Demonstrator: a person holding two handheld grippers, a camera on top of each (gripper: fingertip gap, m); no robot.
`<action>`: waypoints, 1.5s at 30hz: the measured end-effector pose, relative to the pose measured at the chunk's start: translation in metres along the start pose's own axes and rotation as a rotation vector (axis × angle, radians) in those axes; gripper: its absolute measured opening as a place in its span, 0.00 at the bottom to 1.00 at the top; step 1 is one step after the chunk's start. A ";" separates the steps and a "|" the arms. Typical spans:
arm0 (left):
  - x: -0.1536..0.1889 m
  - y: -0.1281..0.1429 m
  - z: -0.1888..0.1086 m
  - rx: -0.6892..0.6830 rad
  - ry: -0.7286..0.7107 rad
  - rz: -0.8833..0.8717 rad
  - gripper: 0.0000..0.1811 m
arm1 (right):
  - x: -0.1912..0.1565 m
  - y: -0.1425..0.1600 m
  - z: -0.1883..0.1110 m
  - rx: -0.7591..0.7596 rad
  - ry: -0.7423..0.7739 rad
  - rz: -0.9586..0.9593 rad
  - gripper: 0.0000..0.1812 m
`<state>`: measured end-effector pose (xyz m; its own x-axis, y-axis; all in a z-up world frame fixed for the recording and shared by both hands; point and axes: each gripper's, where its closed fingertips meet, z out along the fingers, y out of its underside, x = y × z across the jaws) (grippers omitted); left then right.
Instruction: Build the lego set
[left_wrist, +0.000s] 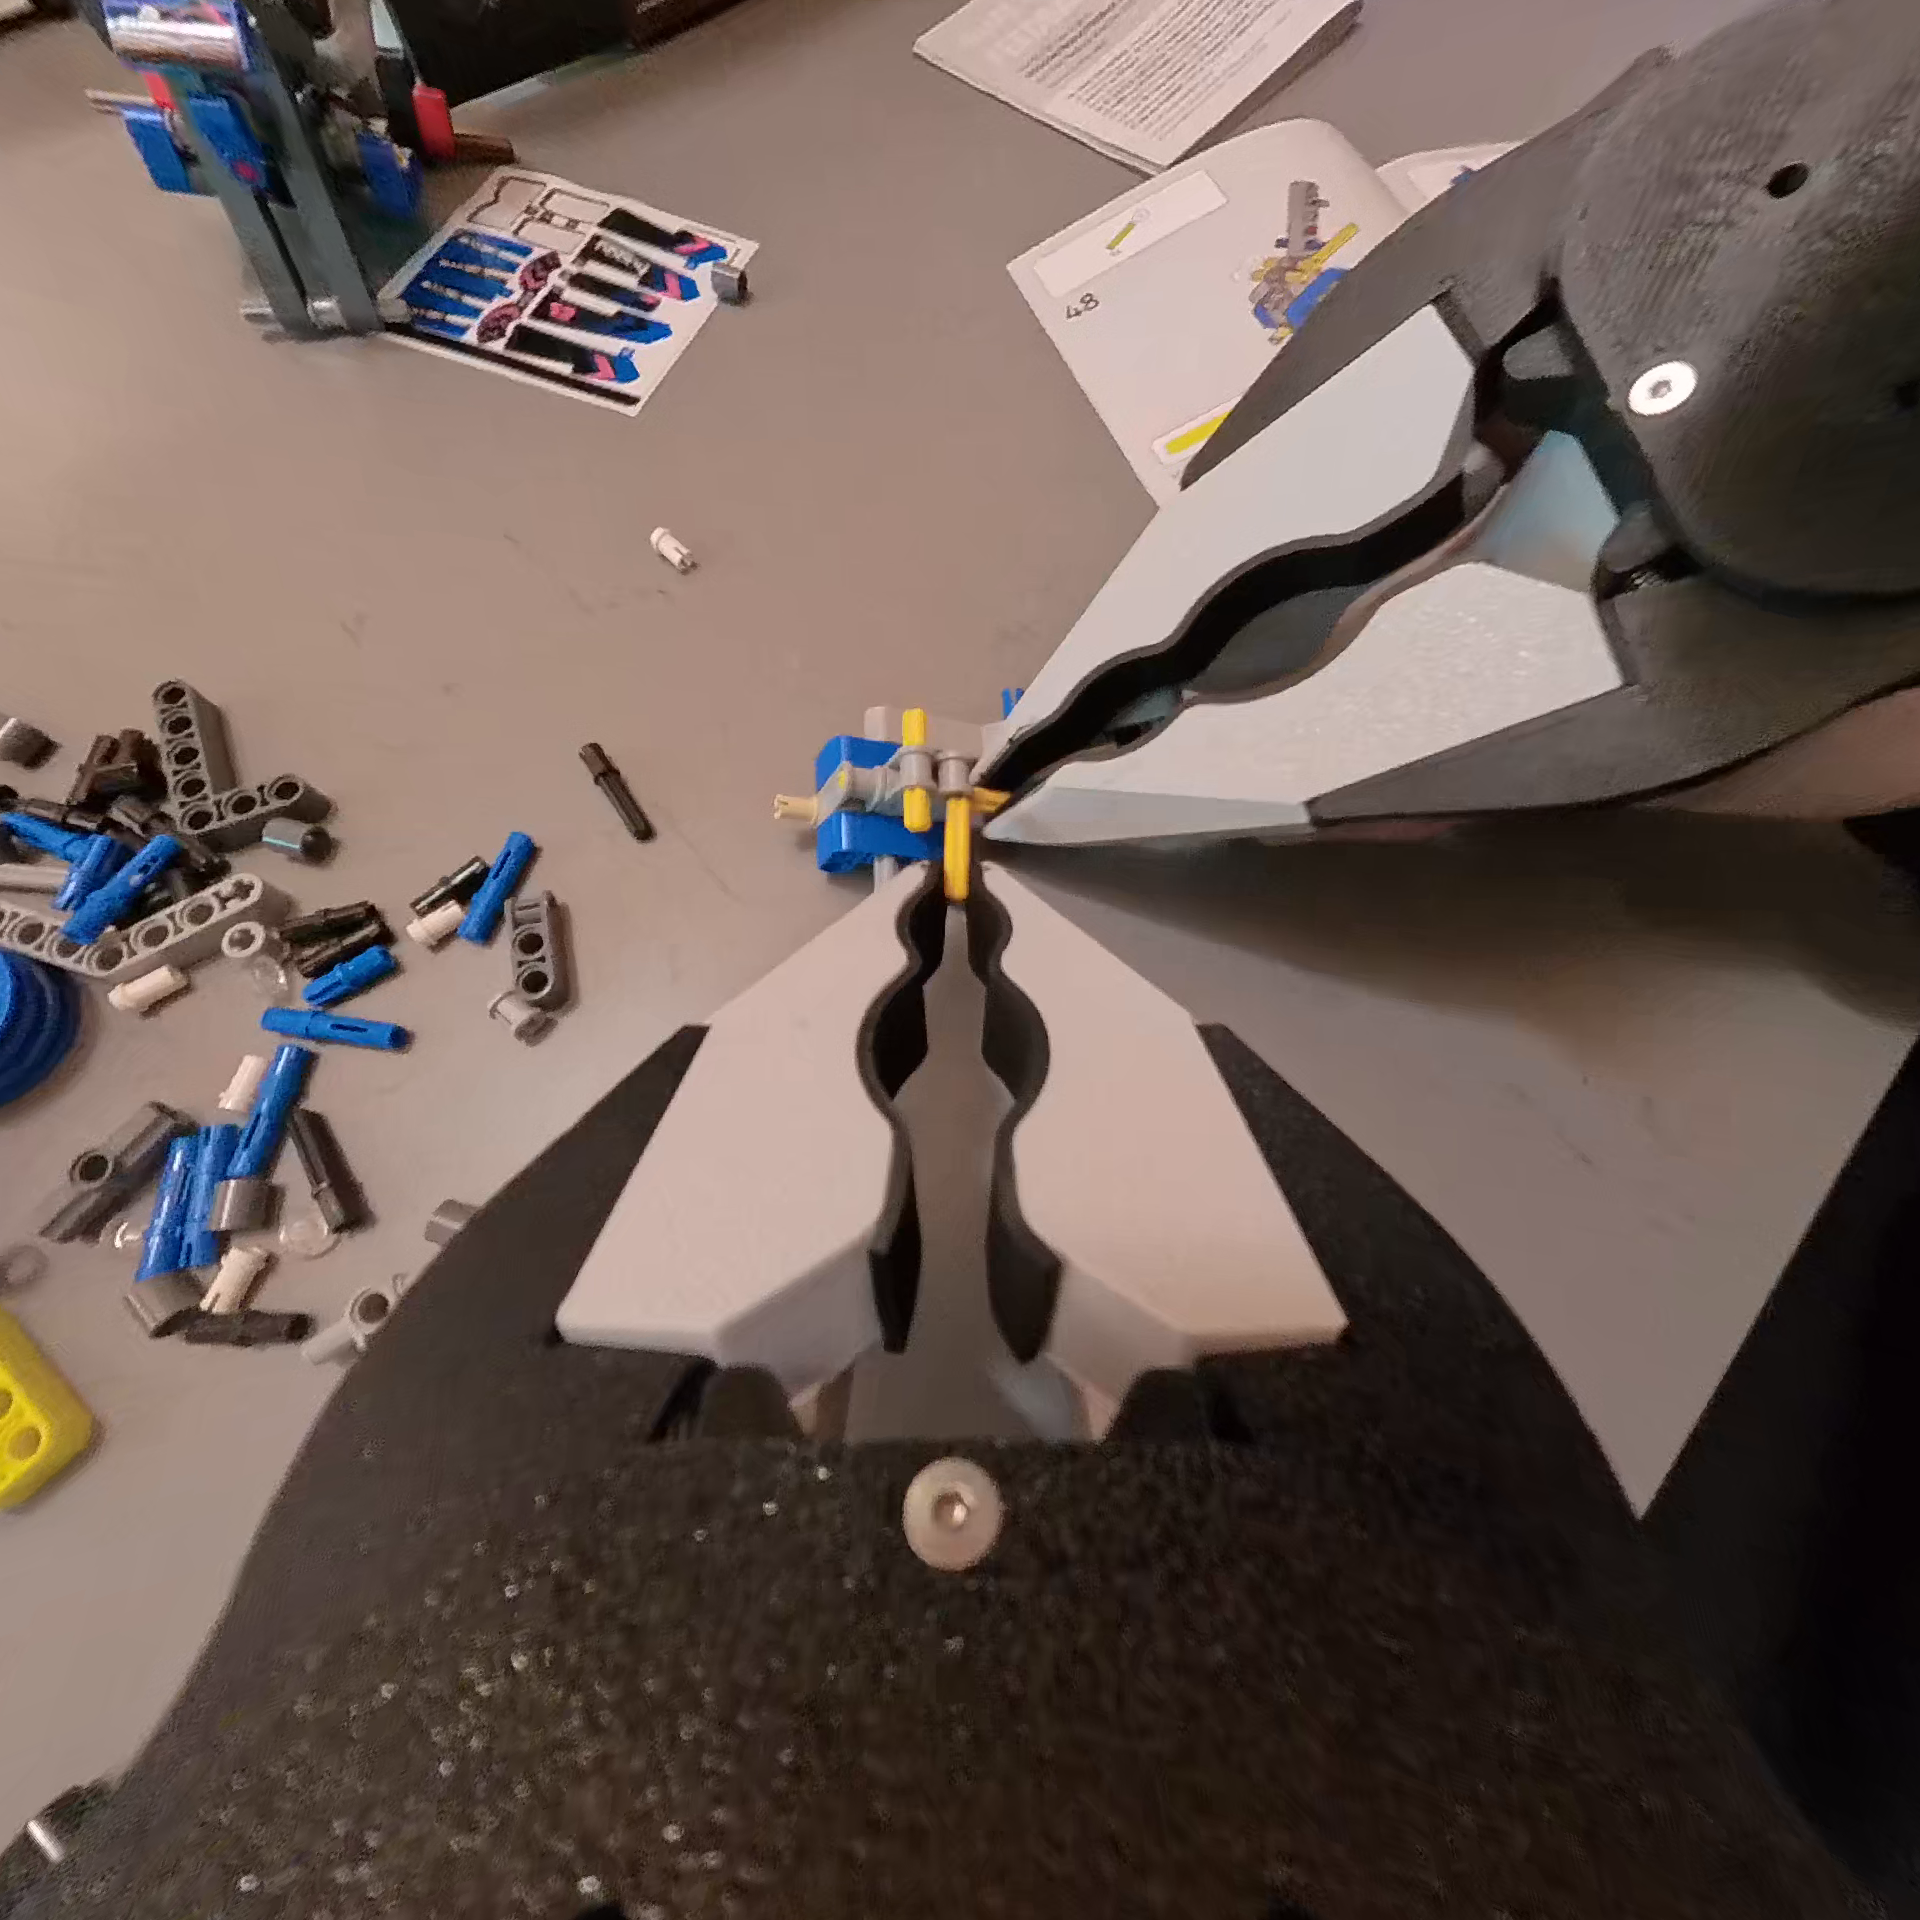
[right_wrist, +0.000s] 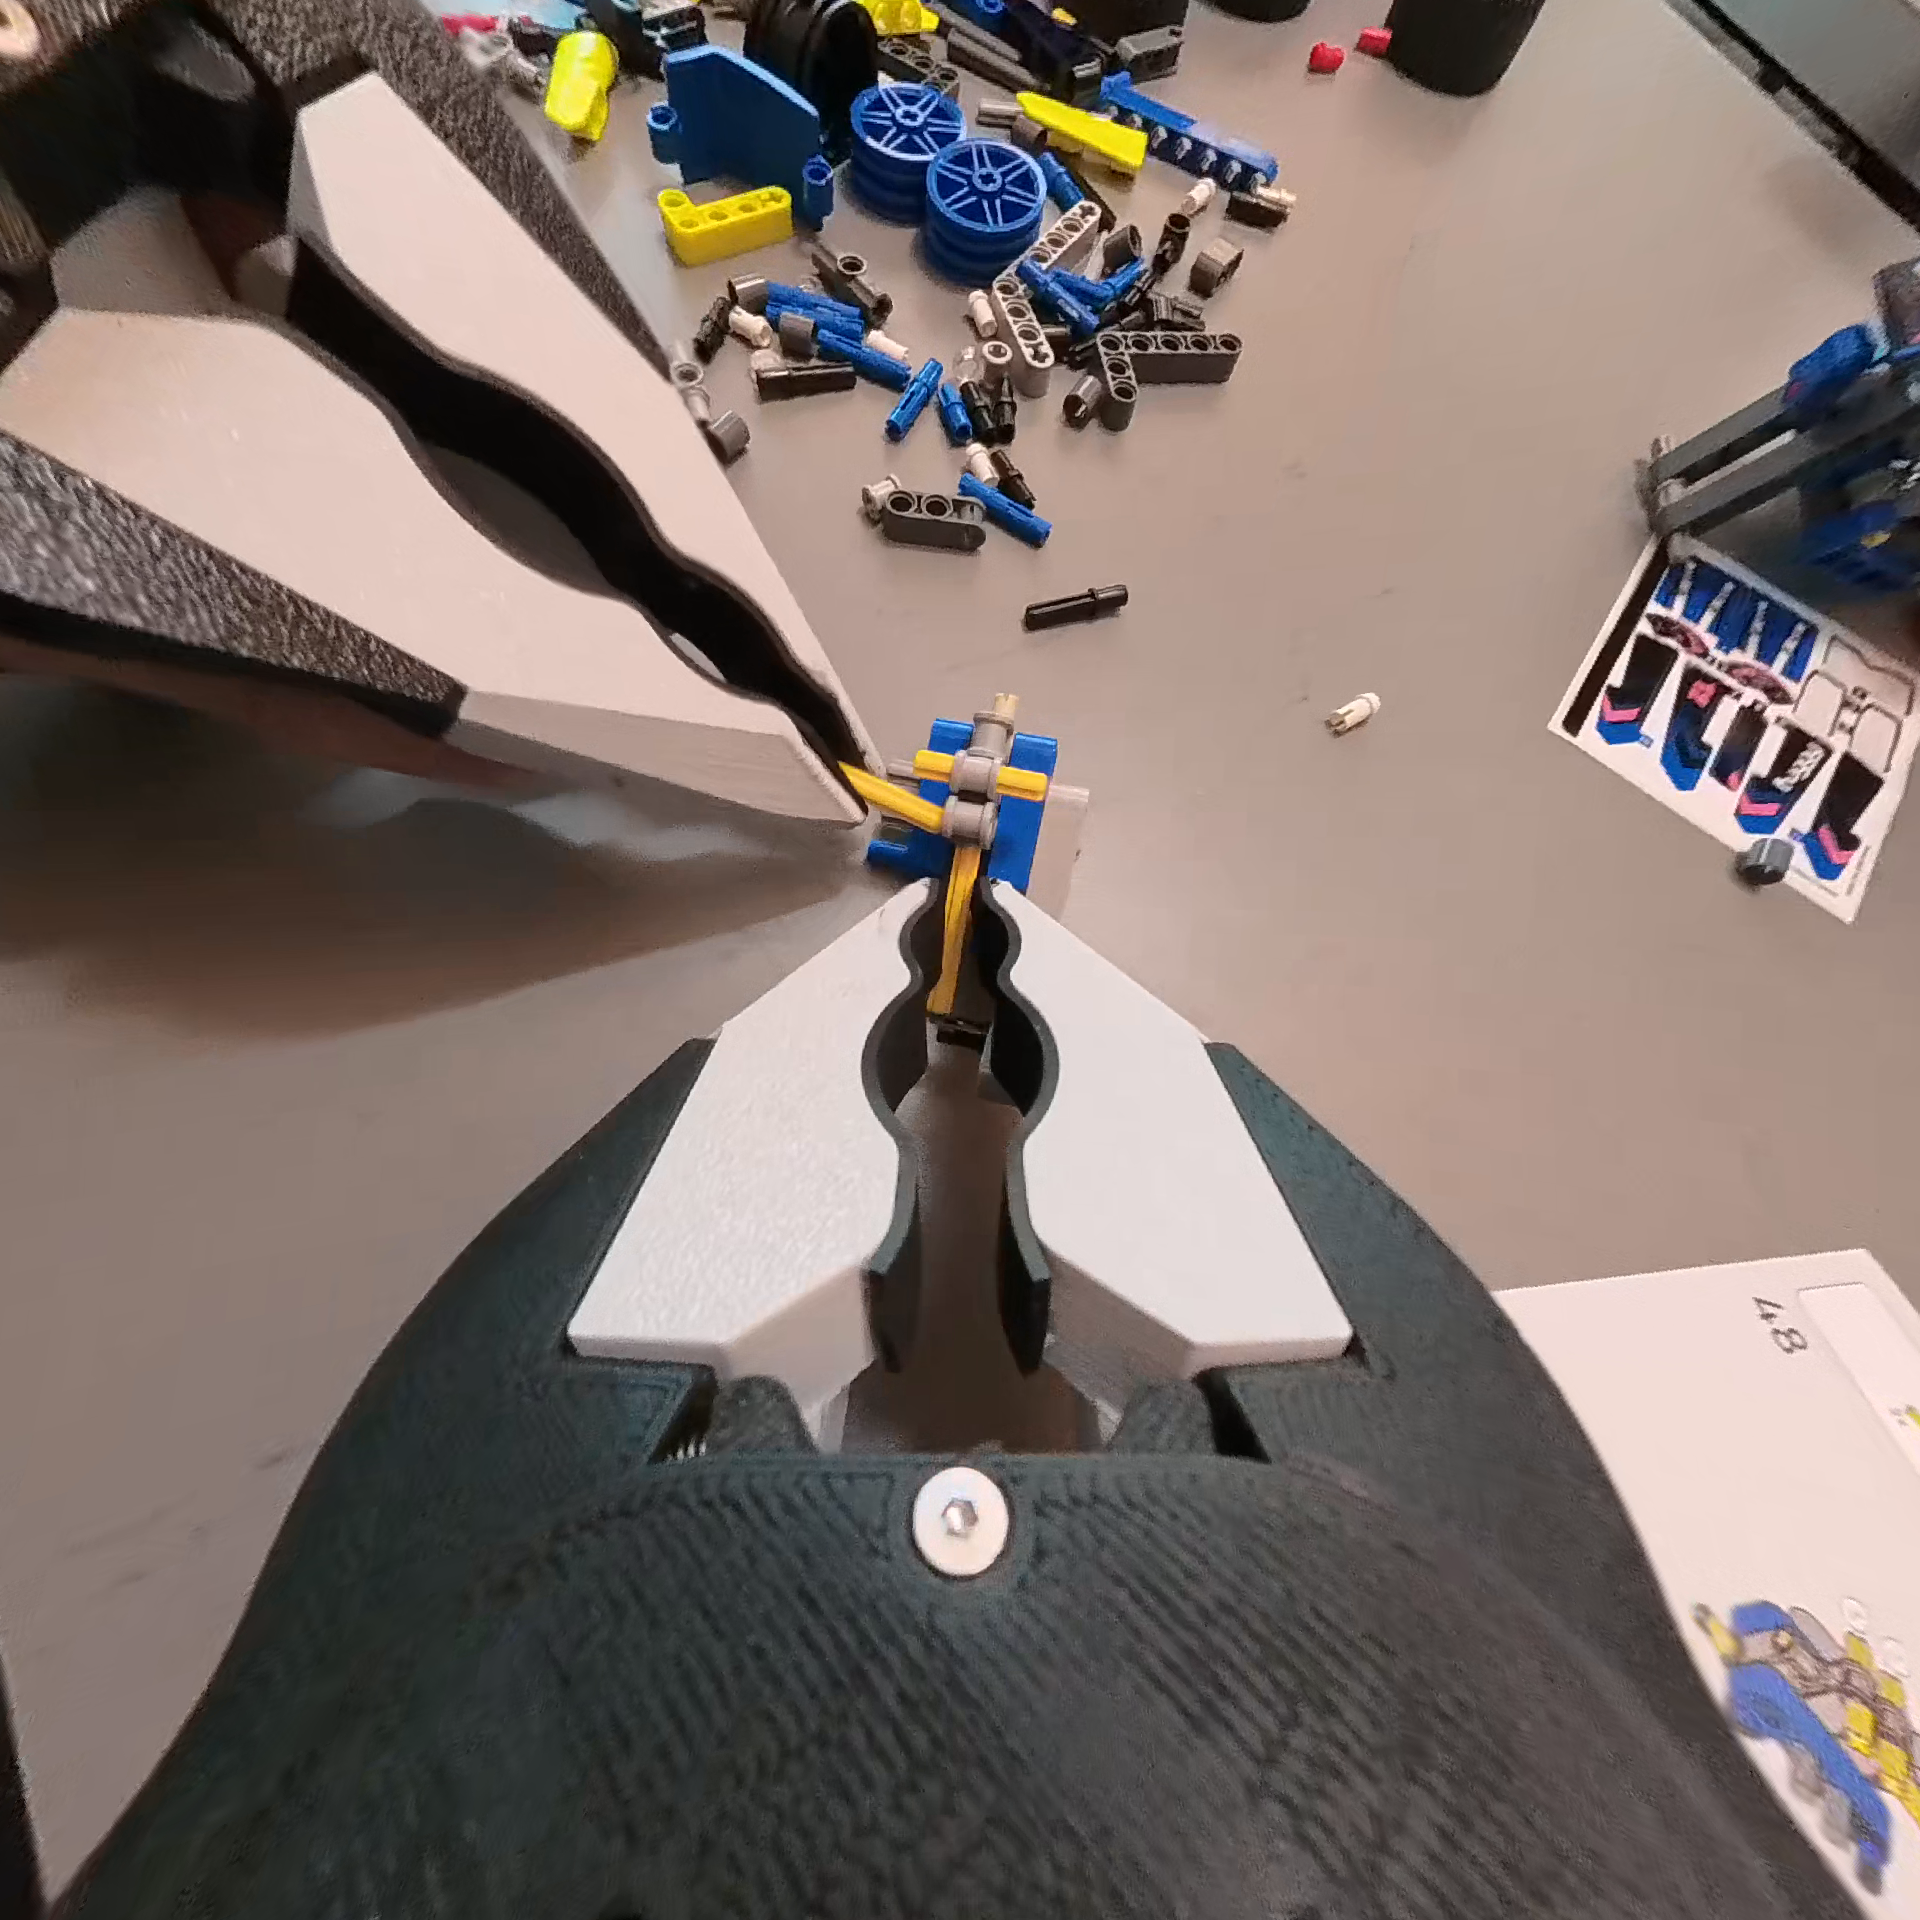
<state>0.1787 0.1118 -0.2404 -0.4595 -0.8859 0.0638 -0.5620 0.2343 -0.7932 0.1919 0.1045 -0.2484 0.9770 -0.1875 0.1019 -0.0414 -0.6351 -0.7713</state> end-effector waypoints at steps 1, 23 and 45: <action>-0.001 0.001 0.001 -0.004 -0.007 -0.008 0.01 | 0.000 0.000 0.000 -0.001 -0.011 0.022 0.02; -0.008 -0.009 0.004 0.034 -0.003 -0.019 0.00 | 0.007 -0.004 0.005 0.007 -0.093 0.265 0.02; -0.007 -0.017 0.008 0.040 0.202 -0.091 0.00 | 0.008 -0.006 0.005 0.023 -0.209 0.365 0.02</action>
<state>0.1968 0.1106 -0.2327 -0.5394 -0.8032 0.2529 -0.5813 0.1378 -0.8019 0.2008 0.1106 -0.2456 0.9208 -0.2395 -0.3079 -0.3899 -0.5378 -0.7475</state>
